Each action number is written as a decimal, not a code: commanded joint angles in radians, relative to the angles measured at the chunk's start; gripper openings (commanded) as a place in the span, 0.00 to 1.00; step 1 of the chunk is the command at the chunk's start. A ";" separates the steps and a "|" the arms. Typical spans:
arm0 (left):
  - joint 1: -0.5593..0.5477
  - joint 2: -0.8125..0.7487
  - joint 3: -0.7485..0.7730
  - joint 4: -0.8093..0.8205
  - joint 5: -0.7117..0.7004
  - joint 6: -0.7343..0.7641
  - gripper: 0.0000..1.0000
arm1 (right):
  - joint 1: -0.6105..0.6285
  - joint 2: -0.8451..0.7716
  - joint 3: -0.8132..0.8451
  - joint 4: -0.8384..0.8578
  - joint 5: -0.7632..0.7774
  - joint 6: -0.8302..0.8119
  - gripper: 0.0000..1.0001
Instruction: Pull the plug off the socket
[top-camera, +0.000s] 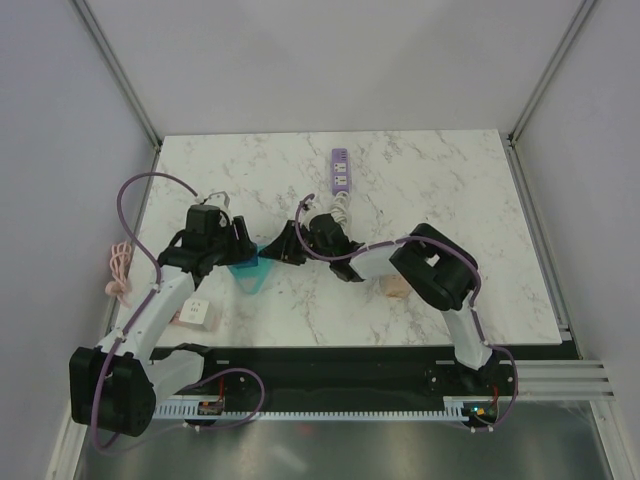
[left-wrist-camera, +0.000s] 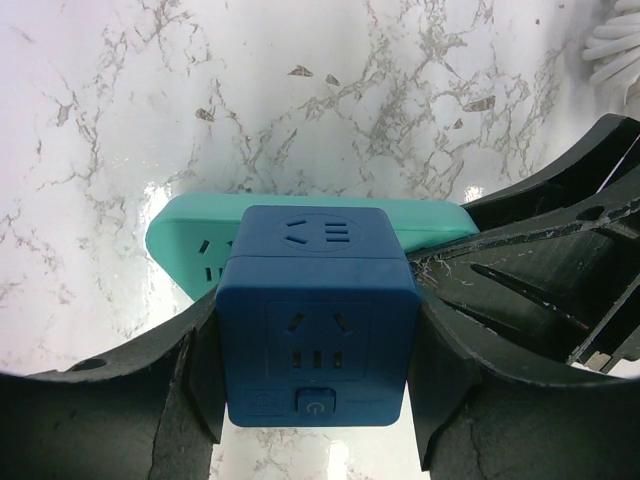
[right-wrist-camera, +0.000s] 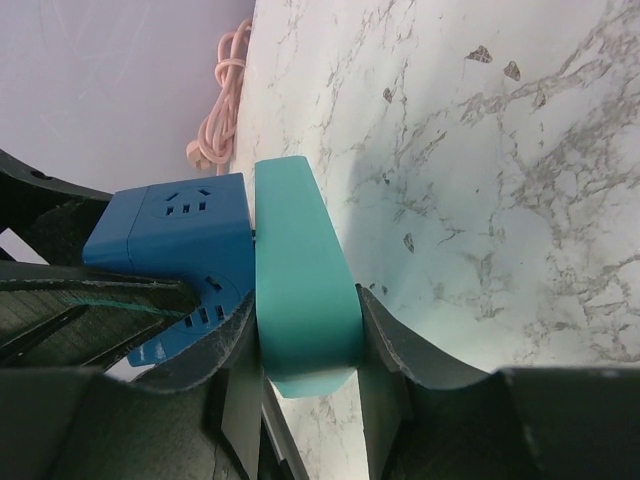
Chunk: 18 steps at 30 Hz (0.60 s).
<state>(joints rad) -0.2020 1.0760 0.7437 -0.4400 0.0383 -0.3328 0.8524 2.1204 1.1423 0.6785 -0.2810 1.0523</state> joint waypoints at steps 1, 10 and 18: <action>-0.034 -0.062 0.049 0.087 0.103 -0.035 0.02 | -0.023 0.081 0.020 -0.186 0.143 0.011 0.00; -0.034 -0.073 0.033 0.139 0.212 -0.038 0.02 | -0.029 0.122 0.088 -0.293 0.178 0.011 0.00; -0.042 -0.087 0.065 0.058 0.037 -0.028 0.02 | -0.030 0.150 0.088 -0.353 0.207 -0.023 0.00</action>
<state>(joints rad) -0.2001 1.0706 0.7376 -0.4435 -0.0189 -0.3355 0.8459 2.1746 1.2316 0.6014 -0.3180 1.0710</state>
